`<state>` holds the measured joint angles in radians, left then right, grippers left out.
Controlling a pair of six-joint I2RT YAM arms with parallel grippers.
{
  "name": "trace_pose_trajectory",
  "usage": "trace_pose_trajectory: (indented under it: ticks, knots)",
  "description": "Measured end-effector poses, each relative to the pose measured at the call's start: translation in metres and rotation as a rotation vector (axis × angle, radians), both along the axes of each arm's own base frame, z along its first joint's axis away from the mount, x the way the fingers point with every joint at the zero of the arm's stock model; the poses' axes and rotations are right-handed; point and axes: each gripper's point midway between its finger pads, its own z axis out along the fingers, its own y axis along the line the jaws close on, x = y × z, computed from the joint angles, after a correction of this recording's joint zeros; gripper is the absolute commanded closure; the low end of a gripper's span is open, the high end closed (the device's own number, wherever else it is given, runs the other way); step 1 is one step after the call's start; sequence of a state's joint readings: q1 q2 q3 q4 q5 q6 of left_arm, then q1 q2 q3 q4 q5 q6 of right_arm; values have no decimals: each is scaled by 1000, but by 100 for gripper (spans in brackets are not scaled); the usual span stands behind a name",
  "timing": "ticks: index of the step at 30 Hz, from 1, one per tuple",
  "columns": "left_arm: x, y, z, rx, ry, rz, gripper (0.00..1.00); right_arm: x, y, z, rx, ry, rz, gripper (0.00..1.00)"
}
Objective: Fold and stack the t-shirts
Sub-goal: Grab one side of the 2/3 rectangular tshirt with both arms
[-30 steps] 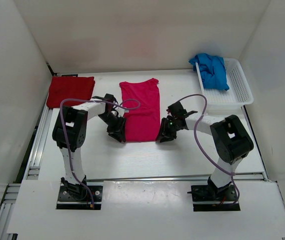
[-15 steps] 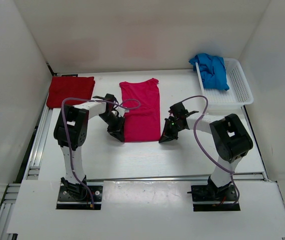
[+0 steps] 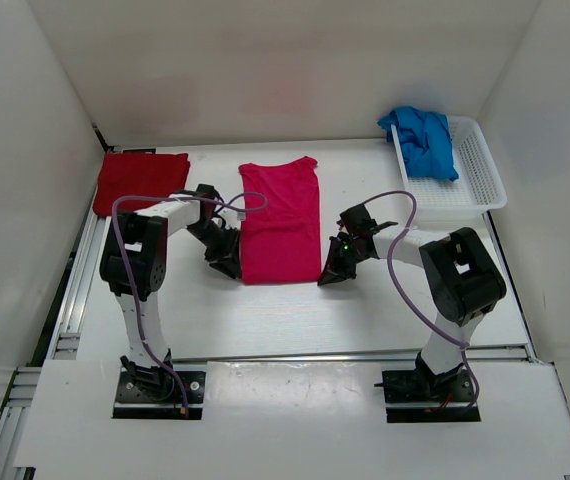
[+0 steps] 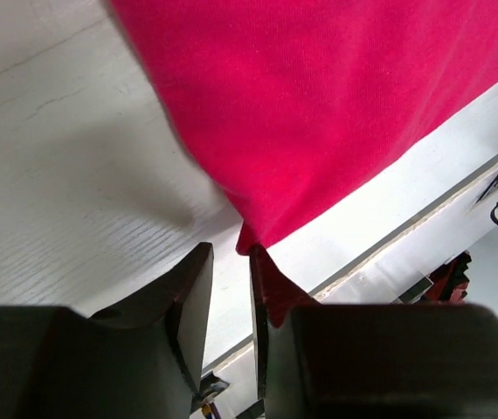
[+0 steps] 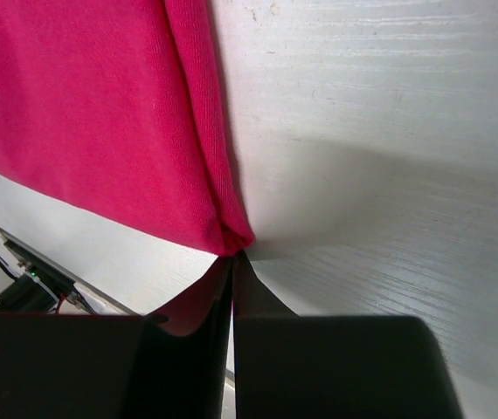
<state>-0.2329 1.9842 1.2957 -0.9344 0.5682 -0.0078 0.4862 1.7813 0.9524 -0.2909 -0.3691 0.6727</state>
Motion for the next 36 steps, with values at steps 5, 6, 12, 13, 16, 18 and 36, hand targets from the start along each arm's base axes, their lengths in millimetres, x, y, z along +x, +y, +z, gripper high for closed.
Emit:
trace_pose_trajectory:
  ticks: [5, 6, 12, 13, 16, 18, 36]
  knots:
    - [-1, -2, 1, -13, 5, 0, 65, 0, 1, 1, 9, 0, 3, 82]
    - [-1, -3, 1, -17, 8, 0, 65, 0, 2, 2, 11, -1, 4, 81]
    - [-2, -6, -3, -31, 36, -2, 79, 0, 3, 3, 17, 0, 6, 78]
    - [-2, -7, -4, -31, 40, -4, 83, 0, 3, 3, 17, -1, 6, 77]
    - [-1, -9, -6, -34, 50, -5, 89, 2, 3, 3, 14, -5, 4, 77]
    - [0, -9, -7, -35, 49, -5, 89, 4, 3, 4, 14, -7, 3, 77]
    - [-11, -1, -5, 13, 97, -6, 89, 13, 4, 0, 56, 8, -21, 100]
